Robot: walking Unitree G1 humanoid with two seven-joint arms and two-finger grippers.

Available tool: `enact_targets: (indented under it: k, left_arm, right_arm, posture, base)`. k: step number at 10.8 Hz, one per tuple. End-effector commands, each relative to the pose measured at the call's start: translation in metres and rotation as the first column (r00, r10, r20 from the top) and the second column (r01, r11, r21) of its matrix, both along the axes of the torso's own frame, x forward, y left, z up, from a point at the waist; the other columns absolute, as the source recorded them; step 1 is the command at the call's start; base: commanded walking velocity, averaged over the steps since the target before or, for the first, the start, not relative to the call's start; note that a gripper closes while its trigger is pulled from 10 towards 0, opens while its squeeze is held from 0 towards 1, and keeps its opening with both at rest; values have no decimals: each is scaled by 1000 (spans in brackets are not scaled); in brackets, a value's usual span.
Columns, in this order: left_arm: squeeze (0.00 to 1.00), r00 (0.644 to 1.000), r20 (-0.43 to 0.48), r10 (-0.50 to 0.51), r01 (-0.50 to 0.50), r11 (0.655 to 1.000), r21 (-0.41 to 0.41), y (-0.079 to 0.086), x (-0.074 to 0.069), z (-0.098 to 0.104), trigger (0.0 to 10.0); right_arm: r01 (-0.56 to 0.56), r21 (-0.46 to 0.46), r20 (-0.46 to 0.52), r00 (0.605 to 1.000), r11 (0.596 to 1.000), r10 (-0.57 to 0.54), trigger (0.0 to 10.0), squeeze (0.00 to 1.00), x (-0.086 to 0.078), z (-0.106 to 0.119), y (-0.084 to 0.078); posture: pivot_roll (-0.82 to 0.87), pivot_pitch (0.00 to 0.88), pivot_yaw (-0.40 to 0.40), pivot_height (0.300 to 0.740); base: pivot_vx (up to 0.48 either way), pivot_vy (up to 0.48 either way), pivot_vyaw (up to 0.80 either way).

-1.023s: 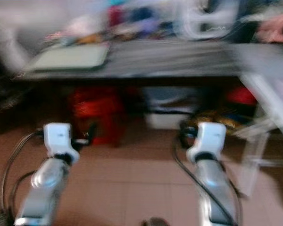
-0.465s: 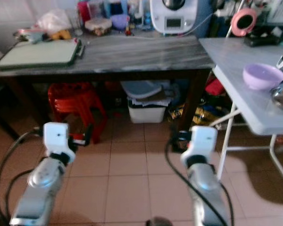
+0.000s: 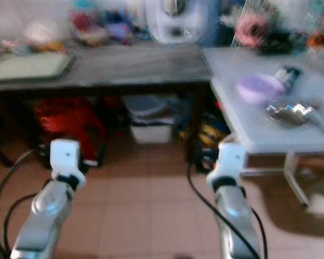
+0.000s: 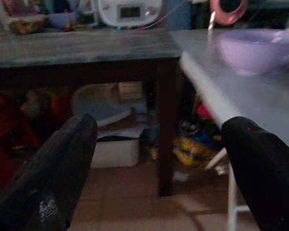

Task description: Setting the table

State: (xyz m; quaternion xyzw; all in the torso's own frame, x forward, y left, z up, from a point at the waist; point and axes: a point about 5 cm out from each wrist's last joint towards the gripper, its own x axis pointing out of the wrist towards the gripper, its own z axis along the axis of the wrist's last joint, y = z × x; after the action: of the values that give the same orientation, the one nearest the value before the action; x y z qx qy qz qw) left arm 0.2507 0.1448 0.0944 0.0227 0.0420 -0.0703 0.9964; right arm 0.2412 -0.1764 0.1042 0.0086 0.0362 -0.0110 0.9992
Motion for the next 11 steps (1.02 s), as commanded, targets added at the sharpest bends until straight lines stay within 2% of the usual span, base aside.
enact_targets:
  k: [1,5,7,8,9,11]
  left_arm:
    - [0,1000,5,-18,18,1000,-3,-3,2,4,10000]
    - [0,1000,-5,-22,22,1000,3,-4,2,3,10000]
    - [0,1000,16,-18,18,999,-36,-5,3,7,10000]
    - [0,1000,29,-2,4,999,-52,-3,4,8,10000]
    - [0,999,33,-2,3,999,-44,-2,4,9,10000]
    - [0,1000,30,7,-6,999,-36,0,5,9,10000]
  right_arm:
    - [5,-17,43,999,1000,-4,10000,0,1,9,-3]
    - [-11,-8,39,999,1000,11,10000,0,3,8,1]
    - [-45,-20,50,998,999,46,10000,0,4,10,4]
    - [-54,-33,53,997,998,55,10000,0,4,10,5]
    - [-69,-51,57,996,996,72,10000,0,5,11,7]
    - [-70,-25,58,996,997,72,10000,0,7,11,8]
  posture:
    - [-42,0,53,740]
    - [-38,0,50,740]
    - [-40,0,48,740]
    - [-37,0,45,740]
    - [-36,0,43,740]
    - [-34,0,41,740]
  base:
    - [409,-247,0]
    - [421,-61,0]
    - [457,0,0]
    - [0,0,0]
    - [0,0,800]
    - [0,0,209]
